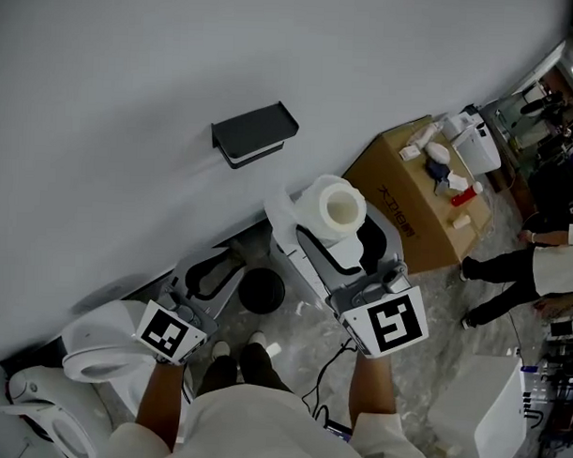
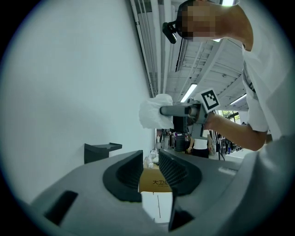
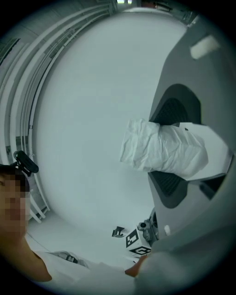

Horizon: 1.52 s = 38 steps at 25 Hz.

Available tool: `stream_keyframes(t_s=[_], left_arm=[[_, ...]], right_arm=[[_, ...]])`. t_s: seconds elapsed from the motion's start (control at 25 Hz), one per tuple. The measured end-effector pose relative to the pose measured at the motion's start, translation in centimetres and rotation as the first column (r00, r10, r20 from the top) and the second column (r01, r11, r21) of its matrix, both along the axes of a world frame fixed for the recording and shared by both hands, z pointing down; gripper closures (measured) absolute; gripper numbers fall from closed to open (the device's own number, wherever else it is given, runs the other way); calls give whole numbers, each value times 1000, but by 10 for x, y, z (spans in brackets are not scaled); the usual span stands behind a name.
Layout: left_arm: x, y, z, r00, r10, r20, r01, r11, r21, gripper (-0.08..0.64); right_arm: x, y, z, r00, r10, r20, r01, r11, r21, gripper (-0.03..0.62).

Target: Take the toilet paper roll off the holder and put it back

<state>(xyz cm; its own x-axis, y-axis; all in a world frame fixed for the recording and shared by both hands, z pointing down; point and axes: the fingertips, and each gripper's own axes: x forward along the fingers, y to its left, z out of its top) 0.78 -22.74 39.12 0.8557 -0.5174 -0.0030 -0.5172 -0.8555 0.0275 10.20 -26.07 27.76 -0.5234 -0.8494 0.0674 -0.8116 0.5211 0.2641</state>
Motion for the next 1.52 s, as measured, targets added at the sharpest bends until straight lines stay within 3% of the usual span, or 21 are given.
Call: stream_keyframes(t_s=[0.16, 0.48, 0.92, 1.16, 1.52], left_arm=[[5, -14, 11, 999, -16, -38, 14, 999, -39, 453], [-1, -30, 45, 998, -39, -44, 35, 994, -102, 442], [-14, -29, 73, 995, -91, -44, 83, 982, -169, 440], [-19, -35, 75, 994, -106, -41, 98, 981, -167, 440], [-11, -41, 74, 995, -90, -42, 82, 982, -171, 440]], right_arm=[[-14, -45, 1, 999, -27, 26, 27, 1000, 11, 285], [-58, -124, 22, 993, -109, 46, 109, 994, -7, 285], [-68, -232, 63, 999, -36, -4, 36, 998, -42, 285], [-66, -252, 96, 1000, -8, 2, 8, 996, -94, 285], [-63, -253, 100, 999, -12, 49, 16, 997, -80, 285]])
